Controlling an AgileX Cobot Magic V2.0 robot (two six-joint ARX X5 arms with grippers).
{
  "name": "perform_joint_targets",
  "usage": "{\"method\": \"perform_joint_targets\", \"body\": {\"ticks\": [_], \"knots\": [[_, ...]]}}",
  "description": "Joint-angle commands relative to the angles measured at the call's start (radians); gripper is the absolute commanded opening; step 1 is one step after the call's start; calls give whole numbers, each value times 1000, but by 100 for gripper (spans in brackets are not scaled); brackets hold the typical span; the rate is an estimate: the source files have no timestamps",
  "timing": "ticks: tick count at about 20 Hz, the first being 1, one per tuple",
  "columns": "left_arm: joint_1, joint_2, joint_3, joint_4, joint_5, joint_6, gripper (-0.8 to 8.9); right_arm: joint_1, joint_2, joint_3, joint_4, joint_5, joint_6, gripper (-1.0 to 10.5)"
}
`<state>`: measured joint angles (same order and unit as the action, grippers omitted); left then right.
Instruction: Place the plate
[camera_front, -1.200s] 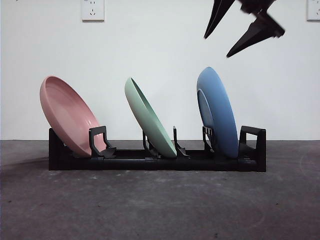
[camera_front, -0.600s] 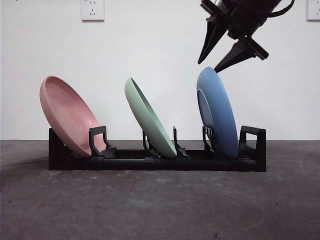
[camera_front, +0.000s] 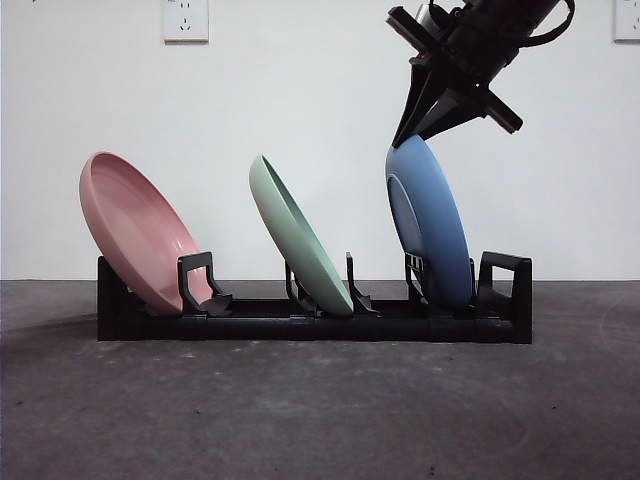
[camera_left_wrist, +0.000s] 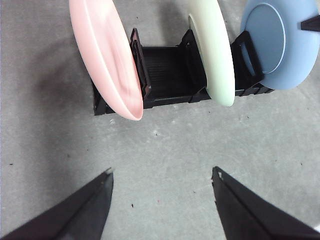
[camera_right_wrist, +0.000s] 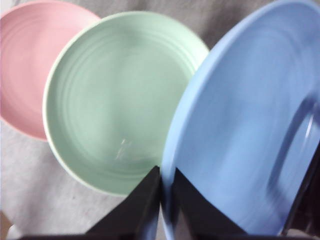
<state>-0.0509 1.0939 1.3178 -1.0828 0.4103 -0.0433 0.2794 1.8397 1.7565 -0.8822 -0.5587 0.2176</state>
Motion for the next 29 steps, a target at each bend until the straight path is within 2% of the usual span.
{"method": "perform_joint_targets", "body": {"ticks": [1,7,12,15,16,21,25,29], "knots": [[-2,10,22,5,-2,13,313,-6,0,26,-12,-61,4,13],[-2,10,22,6,-2,14,313,-46,-50,31,-36,-307,19,13],[-2,10,22,6,-2,14,313,-45,-156,31,-43,-314,15,13],[-2,10,22,6,-2,14,313,-11,-239,31,-88,-307,-29,13],[-2,10,22,6,-2,14,313,5,-264,31,-109,-285,-50,13],[-2,10,22,7,-2,14,313,186,-391,31,-311,58,-219,13],[-2,10,22,6,-2,14,313,384,-474,10,-349,332,-235,13],[-2,10,22,6,-2,14,313,558,-549,-113,-347,539,-233,13]]}}
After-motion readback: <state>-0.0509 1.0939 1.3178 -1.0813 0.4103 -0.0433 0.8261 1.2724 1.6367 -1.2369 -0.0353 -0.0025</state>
